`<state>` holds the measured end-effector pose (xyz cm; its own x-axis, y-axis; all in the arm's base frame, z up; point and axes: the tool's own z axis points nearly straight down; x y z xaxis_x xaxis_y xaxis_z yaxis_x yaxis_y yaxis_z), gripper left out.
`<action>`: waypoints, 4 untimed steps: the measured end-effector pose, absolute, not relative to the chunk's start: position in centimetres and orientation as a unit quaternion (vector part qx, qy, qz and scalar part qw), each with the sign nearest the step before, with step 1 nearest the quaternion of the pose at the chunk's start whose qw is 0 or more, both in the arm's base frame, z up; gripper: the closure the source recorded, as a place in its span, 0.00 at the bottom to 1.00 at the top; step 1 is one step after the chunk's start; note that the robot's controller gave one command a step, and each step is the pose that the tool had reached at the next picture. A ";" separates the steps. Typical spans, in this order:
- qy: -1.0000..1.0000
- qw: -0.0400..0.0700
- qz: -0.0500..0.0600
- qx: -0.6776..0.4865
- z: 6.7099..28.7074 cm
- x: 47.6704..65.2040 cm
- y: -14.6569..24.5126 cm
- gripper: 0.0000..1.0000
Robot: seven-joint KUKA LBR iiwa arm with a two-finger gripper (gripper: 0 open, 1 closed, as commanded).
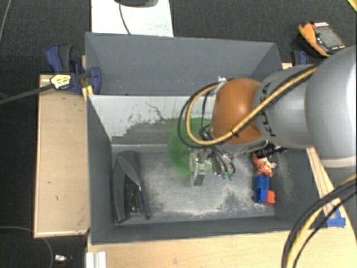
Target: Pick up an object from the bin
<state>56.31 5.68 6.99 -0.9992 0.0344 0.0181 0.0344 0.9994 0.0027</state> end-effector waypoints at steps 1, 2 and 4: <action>-1.000 0.009 -0.002 -0.017 7.0 56.3 5.7 1.00; -0.999 0.017 -0.001 -0.030 6.8 56.8 4.2 1.00; -0.994 0.018 0.000 -0.105 7.1 58.8 -3.3 1.00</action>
Offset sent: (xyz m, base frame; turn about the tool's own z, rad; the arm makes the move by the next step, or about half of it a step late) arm 0.0139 -0.0248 0.0001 0.0437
